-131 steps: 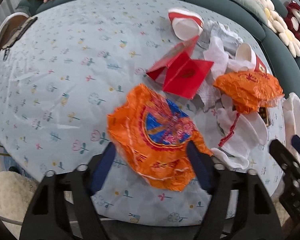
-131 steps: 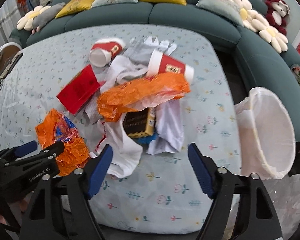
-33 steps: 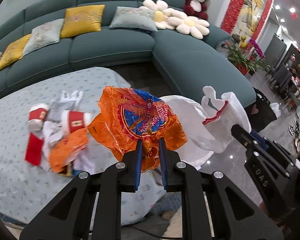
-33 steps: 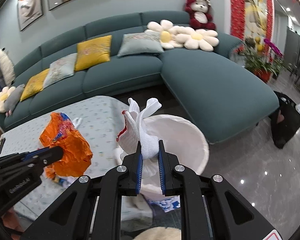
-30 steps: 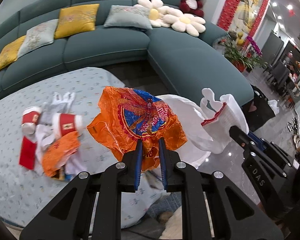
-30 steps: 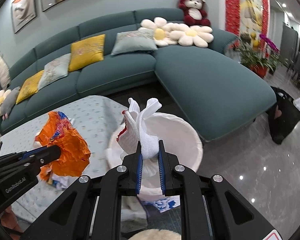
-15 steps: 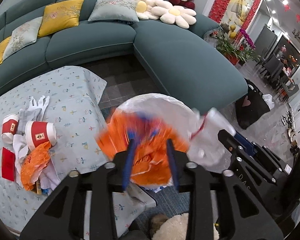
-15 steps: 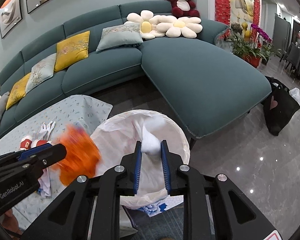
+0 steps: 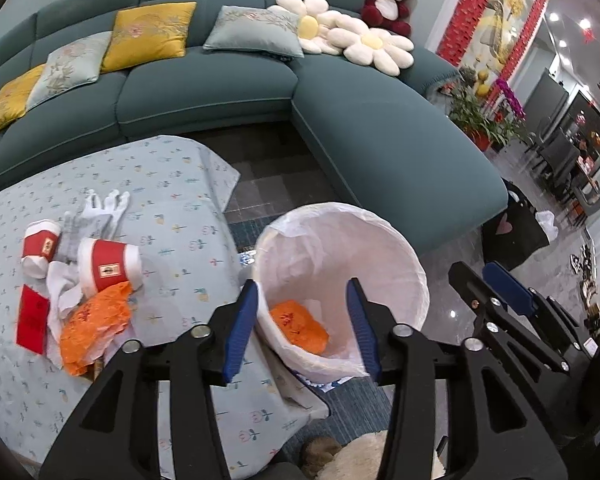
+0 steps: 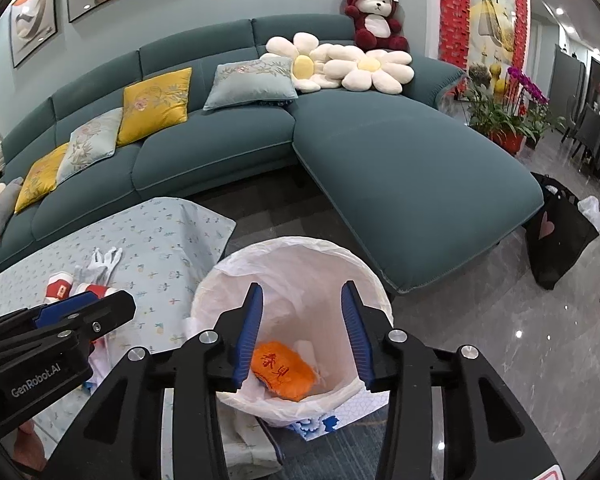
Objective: Collect trash
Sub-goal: 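Move both tools back over the table toward the red envelope and orange bag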
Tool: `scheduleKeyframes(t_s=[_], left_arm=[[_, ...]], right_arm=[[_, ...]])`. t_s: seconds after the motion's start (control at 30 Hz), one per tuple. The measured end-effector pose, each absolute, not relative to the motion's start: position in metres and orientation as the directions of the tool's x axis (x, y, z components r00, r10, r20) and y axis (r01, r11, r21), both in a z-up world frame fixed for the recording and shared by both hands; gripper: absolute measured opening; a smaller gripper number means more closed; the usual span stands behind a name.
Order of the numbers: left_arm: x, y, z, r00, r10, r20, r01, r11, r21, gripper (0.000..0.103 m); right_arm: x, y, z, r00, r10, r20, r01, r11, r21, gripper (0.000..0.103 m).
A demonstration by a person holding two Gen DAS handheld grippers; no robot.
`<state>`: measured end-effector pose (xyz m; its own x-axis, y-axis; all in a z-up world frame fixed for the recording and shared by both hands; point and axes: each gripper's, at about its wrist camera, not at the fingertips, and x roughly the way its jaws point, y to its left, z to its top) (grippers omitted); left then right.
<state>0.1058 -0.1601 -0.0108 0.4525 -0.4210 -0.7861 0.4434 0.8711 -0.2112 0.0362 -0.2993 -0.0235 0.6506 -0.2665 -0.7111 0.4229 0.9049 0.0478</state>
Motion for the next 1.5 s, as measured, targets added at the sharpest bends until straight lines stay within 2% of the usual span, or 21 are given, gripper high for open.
scheduleKeyframes(t_s=[0.13,0.23,0.3,0.47,0.77,0.97,1.1,1.5], left_arm=[[0.104,-0.139,-0.005,0.483,-0.404,-0.777,0.409,0.889,-0.208,0.050],[0.103,-0.119,-0.001,0.505,-0.385,-0.772,0.380,0.903,-0.201,0.056],[0.102,-0.106,0.001,0.521,-0.375,-0.767,0.360,0.911,-0.201,0.057],[0.098,-0.065,-0.001,0.554,-0.321,-0.768,0.300,0.938,-0.176,0.057],[0.096,0.023,-0.013,0.583,-0.227,-0.780,0.149,0.974,-0.172,0.064],[0.097,0.077,-0.027,0.585,-0.165,-0.794,0.049,0.984,-0.169,0.069],[0.099,0.107,-0.042,0.582,-0.119,-0.804,-0.003,0.989,-0.149,0.077],[0.136,0.153,-0.091,0.527,-0.033,-0.849,-0.045,0.997,-0.066,0.078]], right_arm=[[0.035,-0.282,-0.013,0.666,-0.258,-0.700,0.399,0.916,0.042,0.046],[0.036,-0.268,-0.006,0.678,-0.246,-0.693,0.377,0.925,0.040,0.050],[0.036,-0.255,-0.001,0.687,-0.235,-0.688,0.358,0.933,0.039,0.053],[0.037,-0.221,0.004,0.701,-0.185,-0.689,0.298,0.953,0.047,0.053],[0.045,-0.161,0.002,0.701,-0.107,-0.705,0.195,0.980,0.045,0.053],[0.052,-0.126,-0.009,0.687,-0.054,-0.725,0.141,0.988,0.061,0.059],[0.062,-0.103,-0.022,0.663,-0.012,-0.748,0.107,0.991,0.079,0.060],[0.113,-0.056,-0.081,0.557,0.060,-0.828,0.066,0.991,0.117,0.060]])
